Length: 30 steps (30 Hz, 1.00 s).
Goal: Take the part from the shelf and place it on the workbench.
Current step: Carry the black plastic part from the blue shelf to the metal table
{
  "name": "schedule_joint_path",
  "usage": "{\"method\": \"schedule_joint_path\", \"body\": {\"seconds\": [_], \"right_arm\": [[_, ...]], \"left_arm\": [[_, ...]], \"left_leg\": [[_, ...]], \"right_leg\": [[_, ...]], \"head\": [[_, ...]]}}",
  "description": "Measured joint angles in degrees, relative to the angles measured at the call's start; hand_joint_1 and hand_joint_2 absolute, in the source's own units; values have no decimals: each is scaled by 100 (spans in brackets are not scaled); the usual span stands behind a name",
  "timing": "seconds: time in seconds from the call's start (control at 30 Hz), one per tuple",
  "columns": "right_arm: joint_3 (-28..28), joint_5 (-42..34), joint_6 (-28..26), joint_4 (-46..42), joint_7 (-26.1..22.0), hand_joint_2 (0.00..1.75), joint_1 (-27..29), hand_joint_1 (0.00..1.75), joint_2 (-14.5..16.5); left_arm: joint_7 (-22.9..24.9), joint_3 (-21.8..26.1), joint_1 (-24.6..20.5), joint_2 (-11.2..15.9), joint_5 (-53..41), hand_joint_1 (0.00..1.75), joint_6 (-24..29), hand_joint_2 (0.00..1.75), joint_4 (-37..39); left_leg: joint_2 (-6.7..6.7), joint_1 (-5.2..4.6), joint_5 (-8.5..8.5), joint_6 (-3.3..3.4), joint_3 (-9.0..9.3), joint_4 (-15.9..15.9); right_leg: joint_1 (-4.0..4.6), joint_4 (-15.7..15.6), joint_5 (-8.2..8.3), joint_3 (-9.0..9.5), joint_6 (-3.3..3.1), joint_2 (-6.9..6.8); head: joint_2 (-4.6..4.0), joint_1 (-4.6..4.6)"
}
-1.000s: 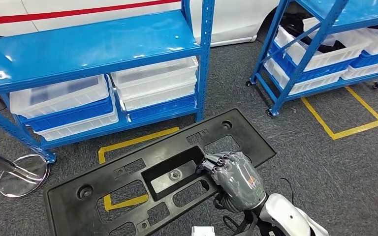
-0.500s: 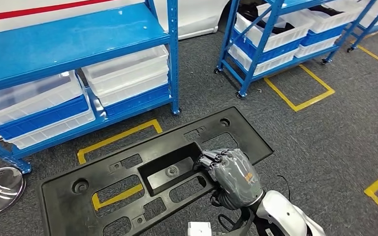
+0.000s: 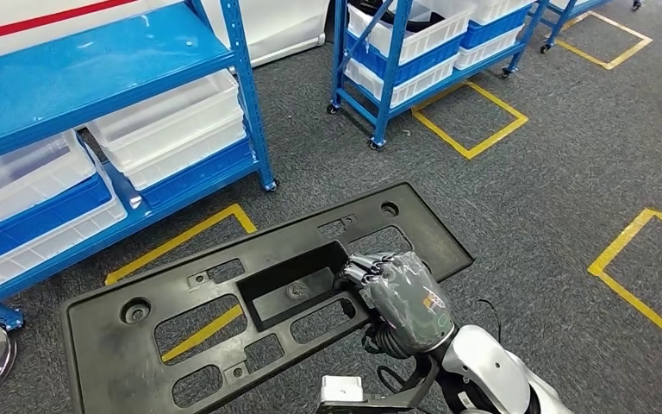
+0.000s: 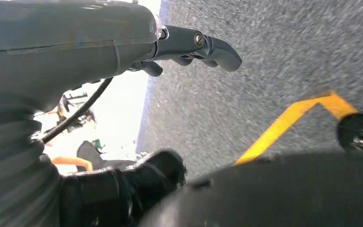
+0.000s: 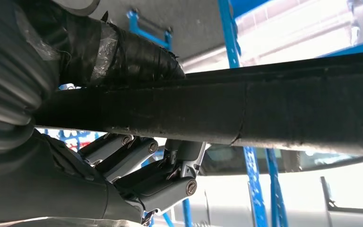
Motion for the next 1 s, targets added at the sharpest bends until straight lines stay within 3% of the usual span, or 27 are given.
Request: {"method": "schedule_joint_path", "body": {"seconds": [0.03,0.1,0.17,0.23,0.27,0.33,0.4,0.43,0.47,0.5,0.53,0.57,0.63,0.67,0.73,0.77,0.8,0.87,0.9,0.93,1.0], "right_arm": [[7,-3,4,7,3,175,-3,175,4],[13,-7,8,9,14,175,-18,175,16],[21,-11,11,9,23,175,-35,175,28],[35,-13,13,14,25,175,-38,175,30],[45,-13,14,17,25,175,-42,175,29],[59,-15,15,24,25,175,-52,175,31],[64,-19,15,33,25,175,-61,175,35],[64,-21,15,40,25,175,-60,175,36],[64,-21,16,48,25,175,-59,175,36],[64,-21,16,53,25,175,-59,175,36],[64,-21,16,55,26,175,-59,175,36],[64,-21,15,54,28,175,-62,175,36],[64,-21,13,51,32,175,-80,175,36],[64,-21,13,50,32,175,-96,175,36],[64,-21,13,52,31,175,-115,175,37],[65,-21,14,53,32,175,-123,175,44],[66,-22,15,54,32,175,-131,175,53],[67,-25,16,56,48,175,-149,175,73],[67,-27,16,57,56,175,-152,175,78],[68,-28,16,60,66,175,-149,175,81],[75,-38,19,70,78,175,-148,175,87]], "left_arm": [[0,0,0,0,-1,0,0,175,0],[-1,0,14,-4,-3,0,-1,175,0],[-3,1,29,-7,-3,0,-2,175,0],[-7,2,15,-5,-3,0,-2,175,0],[-9,3,5,-6,-3,0,-3,175,0],[-9,4,-4,-8,-3,0,-4,175,0],[-9,5,1,-3,-3,0,-4,175,0],[-9,5,0,1,-3,0,-4,175,0],[-9,6,-1,5,-3,0,-4,175,0],[-9,7,-4,7,-3,0,-4,175,0],[-9,7,-9,6,-3,0,-4,175,0],[-9,7,-17,-3,-3,0,-4,175,0],[-10,7,-30,-19,-3,0,-3,175,0],[-10,7,-35,-27,-3,0,-3,175,0],[-9,7,-37,-29,-3,0,-3,175,0],[-10,8,-34,-28,-3,0,-3,175,0],[-17,8,-30,-26,-1,0,-2,175,0],[-107,13,-8,-18,24,0,-2,175,0],[-183,20,4,-14,44,0,-3,175,0],[-263,27,16,-10,67,0,-5,175,0],[-364,39,29,-4,98,0,-14,175,0]], "left_leg": [[-67,31,149,-27,238,-302],[-357,83,177,-61,704,-1006],[-519,80,64,-33,847,-1296],[-382,73,117,55,772,-1294],[-298,73,168,119,731,-1296],[-112,58,280,238,617,-1308],[61,11,388,296,466,-1302],[148,-13,444,306,386,-1298],[230,-38,498,314,309,-1296],[303,-68,551,320,235,-1294],[364,-95,603,323,170,-1294],[414,-113,647,322,127,-1295],[510,-117,732,291,94,-1310],[564,-96,779,265,96,-1330],[639,-59,861,199,89,-1376],[572,-48,810,164,64,-1357],[449,-46,663,133,19,-1264],[147,-37,132,81,-129,-747],[75,-35,-88,65,-210,-384],[44,-32,-167,46,-268,-44],[30,-21,72,12,-224,235]], "right_leg": [[-21,76,34,-113,34,64],[-35,241,94,-325,111,185],[-23,323,188,-457,190,304],[-24,321,268,-520,262,370],[-23,380,186,-562,290,288],[-23,811,-281,-702,332,17],[-30,1532,-782,-848,357,-130],[-32,1812,-859,-855,356,-148],[-29,1931,-810,-783,342,-155],[-17,1848,-676,-608,308,-169],[8,1564,-534,-329,250,-210],[57,1131,-496,23,165,-322],[162,269,-605,635,18,-552],[215,22,-658,778,-29,-610],[244,-156,-533,765,-81,-529],[235,-226,-431,726,-107,-475],[210,-288,-337,671,-135,-425],[176,-328,-186,513,-156,-305],[170,-318,-127,418,-164,-237],[164,-297,-67,318,-153,-164],[145,-220,34,132,-118,-34]], "head": [[0,-1],[0,-1],[0,4],[0,10],[0,20],[0,36],[0,42],[0,42],[0,42],[0,42],[0,41],[0,39],[0,39],[0,43],[0,54],[0,58],[0,57],[0,52],[0,49],[0,48],[0,48]]}}
